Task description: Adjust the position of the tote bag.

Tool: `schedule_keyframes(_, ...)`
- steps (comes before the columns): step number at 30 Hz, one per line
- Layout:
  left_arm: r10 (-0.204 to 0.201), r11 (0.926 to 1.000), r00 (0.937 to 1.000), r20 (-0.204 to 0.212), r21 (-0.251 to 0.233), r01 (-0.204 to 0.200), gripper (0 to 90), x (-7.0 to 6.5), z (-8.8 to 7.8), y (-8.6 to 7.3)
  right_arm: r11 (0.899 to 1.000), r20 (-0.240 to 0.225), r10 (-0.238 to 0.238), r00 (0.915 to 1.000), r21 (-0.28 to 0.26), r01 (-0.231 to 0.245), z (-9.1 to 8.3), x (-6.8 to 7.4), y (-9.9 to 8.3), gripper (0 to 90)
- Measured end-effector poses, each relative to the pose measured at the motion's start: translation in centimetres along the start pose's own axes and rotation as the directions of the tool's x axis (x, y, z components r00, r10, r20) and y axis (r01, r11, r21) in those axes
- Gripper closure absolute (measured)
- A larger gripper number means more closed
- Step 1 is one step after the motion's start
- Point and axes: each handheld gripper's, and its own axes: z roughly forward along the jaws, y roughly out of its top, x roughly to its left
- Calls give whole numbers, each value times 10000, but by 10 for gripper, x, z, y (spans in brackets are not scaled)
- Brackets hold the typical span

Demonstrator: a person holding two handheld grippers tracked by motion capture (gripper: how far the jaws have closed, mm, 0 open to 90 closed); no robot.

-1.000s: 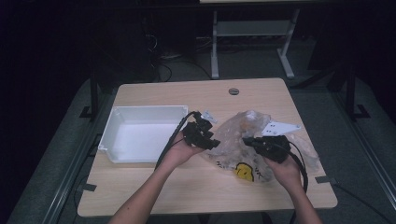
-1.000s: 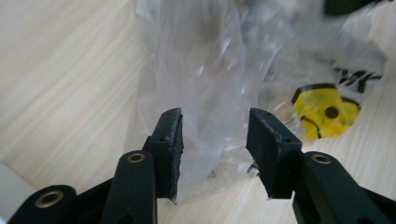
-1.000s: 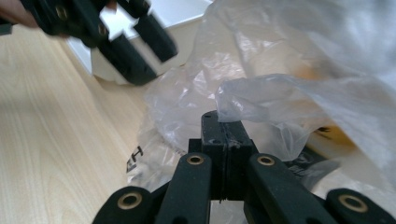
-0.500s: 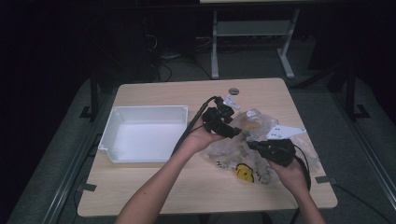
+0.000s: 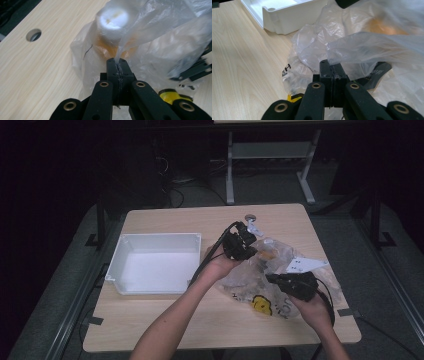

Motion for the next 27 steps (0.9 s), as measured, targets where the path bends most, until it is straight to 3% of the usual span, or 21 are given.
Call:
schedule_keyframes(10, -716, 9973, 9972, -192, 160, 719, 899, 10, 8, -29, 10000, 34, 16, 10000, -52, -16, -2, 0, -2, 890)
schedule_keyframes(27, -1235, 9899, 9923, -29, 703, 1234, 899, 12, 23, -62, 9999, 56, 97, 9999, -90, -97, -5, -5, -5, 887)
